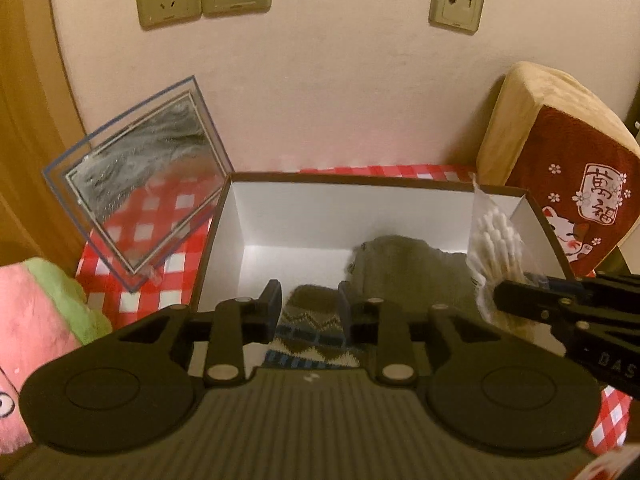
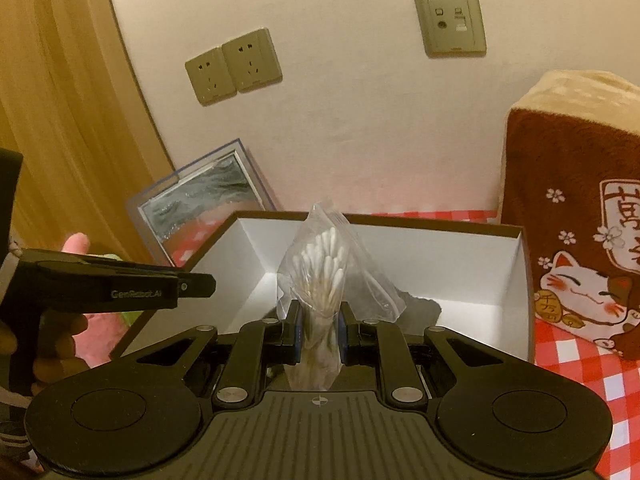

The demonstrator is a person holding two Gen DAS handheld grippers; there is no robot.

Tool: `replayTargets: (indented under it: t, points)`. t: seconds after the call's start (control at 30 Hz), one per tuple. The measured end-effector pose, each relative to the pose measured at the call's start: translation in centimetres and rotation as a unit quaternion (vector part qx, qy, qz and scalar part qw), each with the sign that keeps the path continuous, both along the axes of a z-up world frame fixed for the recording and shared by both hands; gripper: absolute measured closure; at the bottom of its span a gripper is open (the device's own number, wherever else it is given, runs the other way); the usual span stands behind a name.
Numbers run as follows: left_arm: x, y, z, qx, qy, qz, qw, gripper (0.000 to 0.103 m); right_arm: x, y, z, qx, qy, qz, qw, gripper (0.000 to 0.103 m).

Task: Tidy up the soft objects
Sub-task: 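Open the right gripper to drop the cotton swab bag into the box, then withdraw both grippers from the box toward the blue and grey cloths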

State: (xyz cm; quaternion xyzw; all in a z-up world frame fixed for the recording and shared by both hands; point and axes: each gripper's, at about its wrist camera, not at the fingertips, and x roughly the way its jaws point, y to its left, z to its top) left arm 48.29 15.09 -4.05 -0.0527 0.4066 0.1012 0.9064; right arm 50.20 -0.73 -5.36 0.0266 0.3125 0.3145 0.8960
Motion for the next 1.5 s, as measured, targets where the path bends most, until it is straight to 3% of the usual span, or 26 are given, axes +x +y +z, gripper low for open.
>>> replayTargets:
  t: [0.3,0.33,0.4,0.43,0.47,0.83,1.5]
  points:
    - [-1.5,0.3,0.6,0.003,0.012,0.018,0.9998,0.075,-0.3,1.3,0.2,0.016,-0.013,0.015,1.000,0.085]
    - [-1.7,0.4,0.8,0.002,0.011,0.019,0.9998,0.074,-0.3,1.4,0.4,0.018,-0.016,0.016,1.000,0.079]
    - [-2.1,0.3,1.2,0.000,0.007,0.021,0.9998,0.074,-0.4,1.5,0.7,0.026,-0.028,0.009,0.999,0.055]
    - [-2.3,0.3,1.4,-0.001,0.006,0.021,0.9998,0.072,-0.5,1.4,0.9,0.033,-0.032,0.006,0.999,0.036]
    - [-2.5,0.2,1.6,-0.001,0.005,0.022,0.9998,0.071,-0.6,1.2,1.1,0.043,-0.039,0.000,0.998,0.031]
    - [-5.1,-1.1,2.6,-0.002,0.002,0.007,1.0000,0.059,-2.2,-0.5,1.3,0.013,-0.018,-0.004,1.000,0.030]
    - [-11.6,-4.3,3.5,-0.016,0.004,-0.017,0.9997,0.058,-8.2,-6.1,1.9,0.013,0.003,-0.035,0.999,0.030]
